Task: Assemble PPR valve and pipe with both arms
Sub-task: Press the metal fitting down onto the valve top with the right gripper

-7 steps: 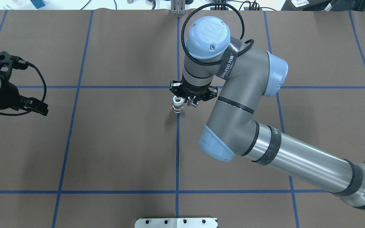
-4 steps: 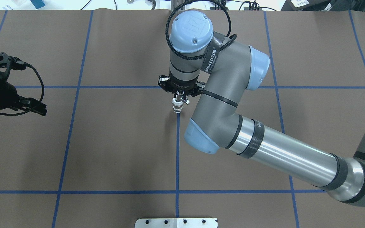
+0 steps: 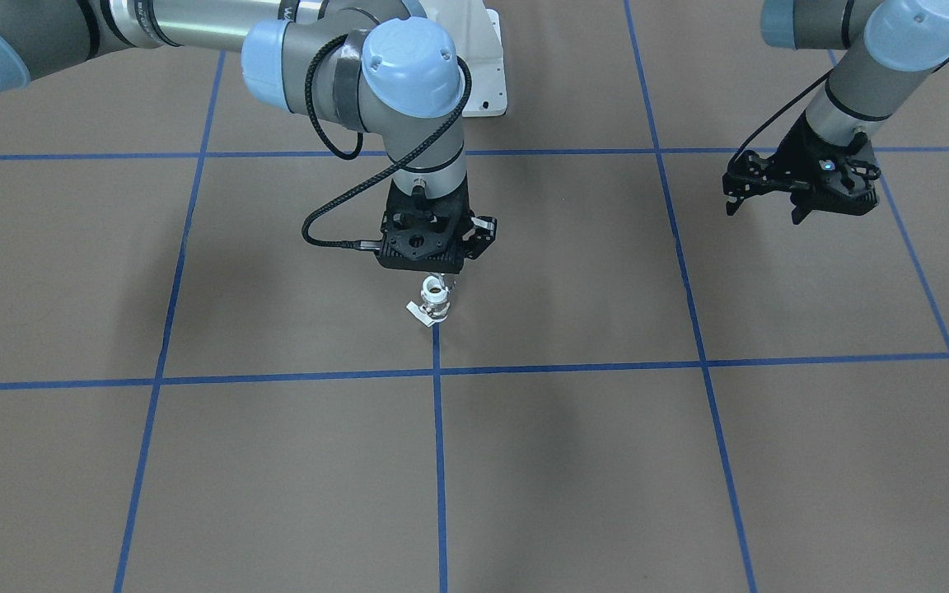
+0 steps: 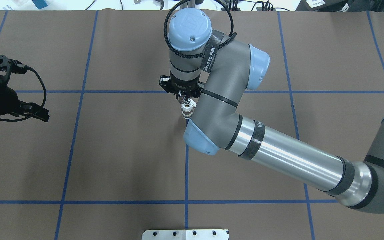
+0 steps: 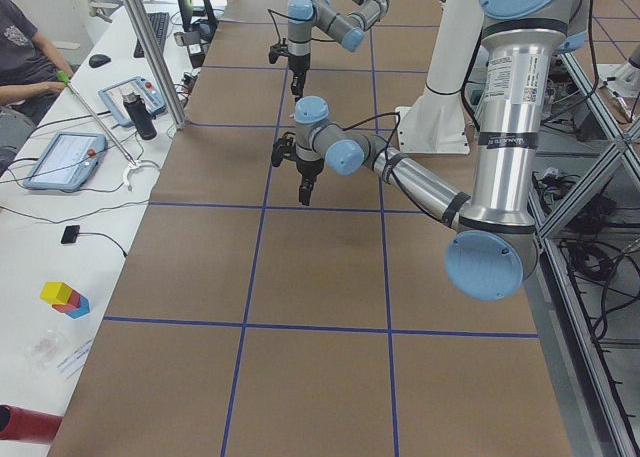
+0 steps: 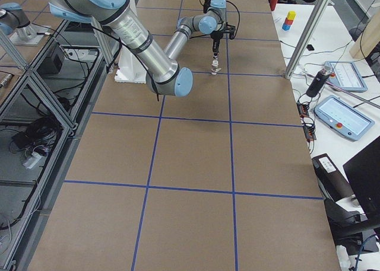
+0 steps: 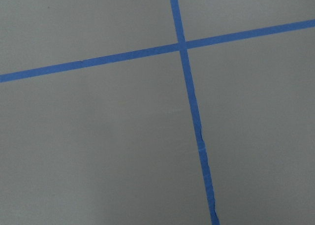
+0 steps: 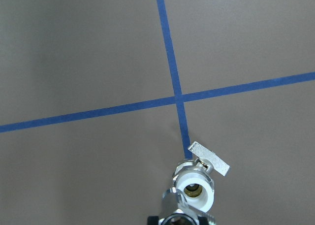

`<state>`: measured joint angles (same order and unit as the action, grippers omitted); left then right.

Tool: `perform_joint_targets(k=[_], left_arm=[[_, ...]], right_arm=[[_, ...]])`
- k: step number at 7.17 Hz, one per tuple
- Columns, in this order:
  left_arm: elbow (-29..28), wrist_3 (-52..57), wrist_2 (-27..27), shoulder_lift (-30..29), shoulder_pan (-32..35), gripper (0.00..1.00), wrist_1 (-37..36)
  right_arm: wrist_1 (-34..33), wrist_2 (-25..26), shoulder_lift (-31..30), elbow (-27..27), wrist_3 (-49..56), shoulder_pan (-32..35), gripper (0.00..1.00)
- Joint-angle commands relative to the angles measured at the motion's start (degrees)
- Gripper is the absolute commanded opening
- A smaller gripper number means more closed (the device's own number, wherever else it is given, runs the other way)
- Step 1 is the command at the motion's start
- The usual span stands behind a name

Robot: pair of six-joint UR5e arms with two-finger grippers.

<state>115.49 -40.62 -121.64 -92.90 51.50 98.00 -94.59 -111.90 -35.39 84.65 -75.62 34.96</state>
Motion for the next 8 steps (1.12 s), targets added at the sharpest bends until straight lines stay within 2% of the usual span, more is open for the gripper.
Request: perform_joint_targets(k=[1, 8], left_arm=[[0.0, -0.1, 0.0, 0.0, 0.0, 1.0, 0.0], [0.3, -0.3, 0.0, 0.0, 0.0, 1.0, -0.1]], right_arm=[[-0.3, -0.2, -0.4, 0.3, 0.1, 0.1, 0.0], [-0.3, -0.6, -1.3, 0.7, 0.1, 0.1, 0.0]])
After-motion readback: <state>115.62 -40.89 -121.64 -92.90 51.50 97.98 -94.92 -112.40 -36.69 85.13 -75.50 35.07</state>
